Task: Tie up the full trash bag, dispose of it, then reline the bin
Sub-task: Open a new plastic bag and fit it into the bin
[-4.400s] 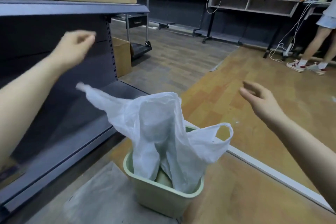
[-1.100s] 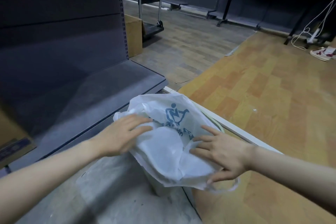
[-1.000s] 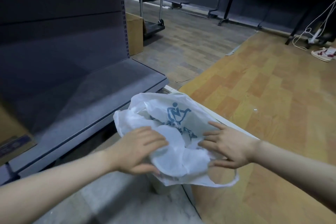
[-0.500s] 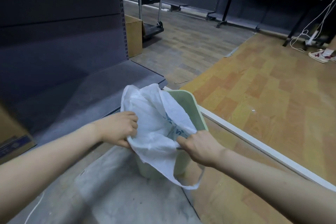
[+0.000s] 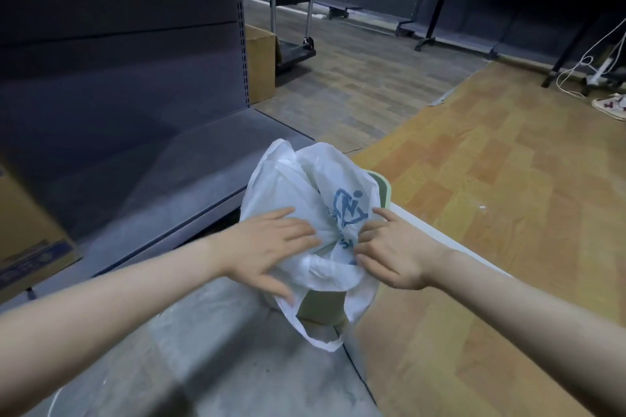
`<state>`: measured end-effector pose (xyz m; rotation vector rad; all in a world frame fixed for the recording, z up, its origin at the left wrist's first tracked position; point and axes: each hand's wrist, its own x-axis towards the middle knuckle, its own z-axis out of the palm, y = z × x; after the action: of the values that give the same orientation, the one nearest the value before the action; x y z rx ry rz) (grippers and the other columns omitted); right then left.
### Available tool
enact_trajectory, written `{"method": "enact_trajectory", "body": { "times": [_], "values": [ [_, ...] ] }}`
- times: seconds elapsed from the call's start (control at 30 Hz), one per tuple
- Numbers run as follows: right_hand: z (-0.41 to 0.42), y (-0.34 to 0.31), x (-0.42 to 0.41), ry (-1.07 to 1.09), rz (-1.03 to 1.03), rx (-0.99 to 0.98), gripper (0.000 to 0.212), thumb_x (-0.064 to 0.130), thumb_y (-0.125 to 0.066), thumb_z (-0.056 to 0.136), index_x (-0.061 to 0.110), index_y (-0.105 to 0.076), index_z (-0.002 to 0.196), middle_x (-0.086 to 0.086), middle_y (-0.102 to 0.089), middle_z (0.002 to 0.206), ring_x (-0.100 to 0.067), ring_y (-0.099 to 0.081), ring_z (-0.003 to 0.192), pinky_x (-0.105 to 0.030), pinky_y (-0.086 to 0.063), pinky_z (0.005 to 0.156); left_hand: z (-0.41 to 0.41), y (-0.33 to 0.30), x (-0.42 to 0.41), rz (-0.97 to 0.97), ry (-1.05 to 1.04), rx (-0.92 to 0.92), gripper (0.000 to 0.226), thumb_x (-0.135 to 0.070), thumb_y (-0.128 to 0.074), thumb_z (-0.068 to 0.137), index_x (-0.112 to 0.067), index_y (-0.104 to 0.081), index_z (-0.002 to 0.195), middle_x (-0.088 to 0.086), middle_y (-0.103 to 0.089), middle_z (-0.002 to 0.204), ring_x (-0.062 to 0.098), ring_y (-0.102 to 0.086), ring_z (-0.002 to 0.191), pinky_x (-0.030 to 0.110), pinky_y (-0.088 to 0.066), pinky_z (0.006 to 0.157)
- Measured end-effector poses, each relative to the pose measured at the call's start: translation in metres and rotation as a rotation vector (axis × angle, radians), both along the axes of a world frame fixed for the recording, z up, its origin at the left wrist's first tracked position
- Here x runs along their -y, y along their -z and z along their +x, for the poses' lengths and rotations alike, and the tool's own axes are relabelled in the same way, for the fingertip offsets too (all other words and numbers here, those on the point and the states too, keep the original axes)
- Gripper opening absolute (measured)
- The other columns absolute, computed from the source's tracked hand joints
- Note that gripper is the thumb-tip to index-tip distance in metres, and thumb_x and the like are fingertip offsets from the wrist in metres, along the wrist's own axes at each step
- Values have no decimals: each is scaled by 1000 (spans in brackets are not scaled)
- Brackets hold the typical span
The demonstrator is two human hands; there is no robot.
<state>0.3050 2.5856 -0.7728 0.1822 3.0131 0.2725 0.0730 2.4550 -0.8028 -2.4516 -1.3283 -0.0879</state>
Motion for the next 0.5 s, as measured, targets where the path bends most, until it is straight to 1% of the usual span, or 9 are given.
{"method": "enact_trajectory", "body": {
  "times": [0.07, 0.1, 0.13, 0.17, 0.23, 0.3, 0.4, 0.47, 0.5],
  "values": [
    [8, -1, -9, -18, 32, 1, 34, 31, -27, 76, 14, -56, 67, -4, -55, 65, -28, -55, 64, -43, -49, 80, 24, 13, -8, 6, -2, 125, 70, -68, -25, 87, -15, -67, 105, 0, -70, 87, 20, -69, 79, 35, -55, 78],
    [11, -1, -12, -33, 46, -21, 28, 28, -32, 72, 14, -56, 68, -3, -54, 64, -27, -53, 60, -39, -50, 73, 34, 18, -11, 6, -37, 157, 61, -62, -29, 87, -16, -69, 93, -2, -67, 72, 20, -66, 64, 27, -53, 62],
    [15, 3, -15, -56, 63, -77, 23, 24, -35, 70, 15, -56, 68, -2, -54, 65, -26, -53, 59, -35, -48, 70, 40, 23, -15, 13, -79, 145, 53, -58, -33, 87, -17, -67, 80, -4, -62, 60, 19, -61, 51, 20, -43, 47],
    [19, 7, -17, -80, 92, -114, 19, 19, -38, 68, 15, -57, 69, -1, -55, 67, -25, -52, 60, -30, -44, 67, 43, 25, -18, 36, -95, 119, 47, -54, -37, 85, -18, -62, 68, -6, -56, 51, 18, -55, 41, 17, -30, 40],
    [23, 11, -22, -118, 159, -178, 15, 8, -46, 65, 15, -58, 70, -1, -57, 71, -23, -51, 60, -26, -34, 61, 43, 24, -21, 102, -108, 81, 35, -45, -45, 81, -18, -53, 59, -5, -47, 42, 18, -45, 31, 15, -14, 42],
    [29, 14, -29, -151, 202, -242, 19, 0, -50, 63, 13, -61, 72, -2, -59, 75, -23, -52, 61, -26, -39, 58, 41, 20, -19, 100, -115, 74, 30, -37, -41, 79, -18, -52, 58, -5, -43, 39, 18, -41, 28, 15, -11, 44],
    [33, 17, -35, -207, 262, -349, 32, -3, -36, 72, 10, -65, 76, -5, -59, 74, -27, -54, 62, -33, -52, 71, 40, 21, -16, 28, -100, 151, 20, -30, -39, 80, -19, -40, 63, -4, -40, 39, 21, -33, 28, 15, -10, 43],
    [32, 17, -36, -235, 307, -422, 33, -7, -37, 79, 8, -65, 72, -5, -56, 67, -27, -53, 59, -39, -52, 80, 37, 24, -18, 35, -98, 181, 23, -29, -40, 80, -21, -20, 72, -4, -38, 40, 21, -22, 34, 15, -11, 42],
    [33, 17, -36, -245, 330, -451, 32, -8, -39, 82, 6, -64, 69, -5, -54, 63, -27, -53, 58, -40, -50, 86, 36, 24, -19, 29, -94, 190, 24, -29, -40, 81, -21, -19, 73, -3, -38, 41, 20, -19, 37, 14, -12, 41]
  ]
}}
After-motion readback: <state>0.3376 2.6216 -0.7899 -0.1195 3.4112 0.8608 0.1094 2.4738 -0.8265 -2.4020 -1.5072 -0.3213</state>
